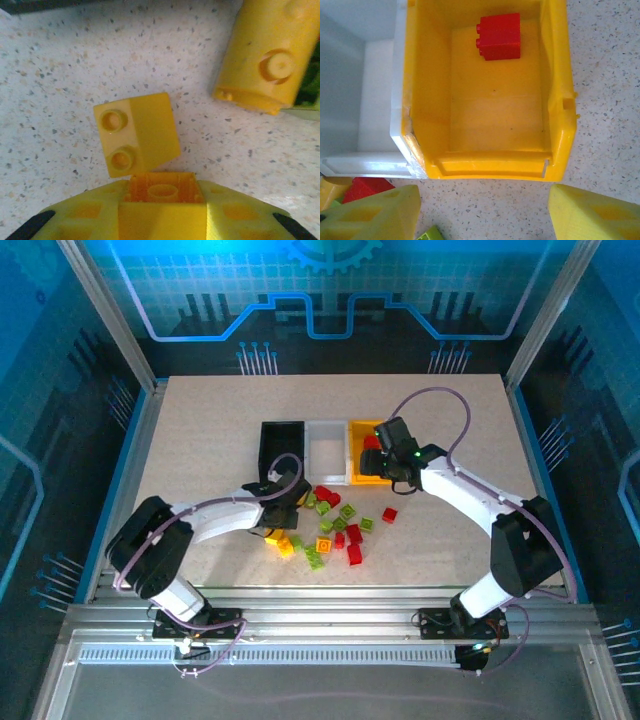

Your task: Sort the legos into containers by color

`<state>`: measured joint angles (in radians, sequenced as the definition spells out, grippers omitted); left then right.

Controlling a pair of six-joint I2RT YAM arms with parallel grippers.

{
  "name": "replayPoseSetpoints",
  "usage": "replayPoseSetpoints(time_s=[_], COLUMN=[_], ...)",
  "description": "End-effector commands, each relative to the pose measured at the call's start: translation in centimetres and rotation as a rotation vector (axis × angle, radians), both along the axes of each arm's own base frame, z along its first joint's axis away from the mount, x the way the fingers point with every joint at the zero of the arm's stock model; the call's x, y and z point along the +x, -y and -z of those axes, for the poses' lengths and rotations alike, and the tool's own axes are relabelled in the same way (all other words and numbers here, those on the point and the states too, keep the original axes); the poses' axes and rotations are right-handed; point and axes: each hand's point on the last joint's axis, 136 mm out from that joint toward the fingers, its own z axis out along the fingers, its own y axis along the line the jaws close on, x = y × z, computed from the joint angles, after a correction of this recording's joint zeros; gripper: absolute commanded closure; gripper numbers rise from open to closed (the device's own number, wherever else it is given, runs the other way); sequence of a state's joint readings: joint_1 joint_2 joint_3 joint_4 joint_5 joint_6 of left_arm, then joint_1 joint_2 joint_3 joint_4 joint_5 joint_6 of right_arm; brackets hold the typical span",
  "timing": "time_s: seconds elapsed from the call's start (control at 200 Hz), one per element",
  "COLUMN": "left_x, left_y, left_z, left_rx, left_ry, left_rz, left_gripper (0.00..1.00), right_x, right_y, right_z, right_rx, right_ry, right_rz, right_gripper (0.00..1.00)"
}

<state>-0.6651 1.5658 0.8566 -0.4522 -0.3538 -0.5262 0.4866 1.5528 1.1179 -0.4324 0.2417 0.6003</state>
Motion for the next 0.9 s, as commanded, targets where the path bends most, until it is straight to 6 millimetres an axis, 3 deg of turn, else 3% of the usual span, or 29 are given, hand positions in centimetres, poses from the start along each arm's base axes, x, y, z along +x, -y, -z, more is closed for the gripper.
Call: replayPoseSetpoints(time_s=[0.0, 0.15, 0.375, 0.52, 0.7, 0.891], left_x=[0.1, 2.7, 10.8, 15.0, 17.8, 18.8], left_y=[0.4, -0.9, -2.7, -3.4, -3.6, -3.1], left_z=[-4.2, -9.6, -13.4, -12.2, -10.3, -9.9], left_rx=[-0.076, -0.155, -0.149, -0.116, -0.076, -0.081], left_ry=[0.078, 0.216, 0.374, 0.363, 0.321, 0.303], left_rz=[-0.02, -0.093, -0.213, -0.269, -0.301, -0.296], left_gripper=[0.69, 0.68, 0.68, 0.73, 0.67, 0.39], right_x=[0.0, -0.2, -0.6, -1.0, -2.1, -3.7], right_y=[0.6, 0.5, 0.4, 0.5, 0.4, -0.3], right_z=[-0.6, -0.2, 0.2, 0.0, 0.0, -0.2], right_rx=[0.024, 0.04, 0.04, 0.034, 0.038, 0.071], right_ry=[0.015, 0.004, -0.015, -0.018, -0.026, -0.037], right_rz=[0.027, 0.033, 0.034, 0.028, 0.01, -0.05], right_gripper=[0.31, 0.31, 0.31, 0.31, 0.31, 0.29])
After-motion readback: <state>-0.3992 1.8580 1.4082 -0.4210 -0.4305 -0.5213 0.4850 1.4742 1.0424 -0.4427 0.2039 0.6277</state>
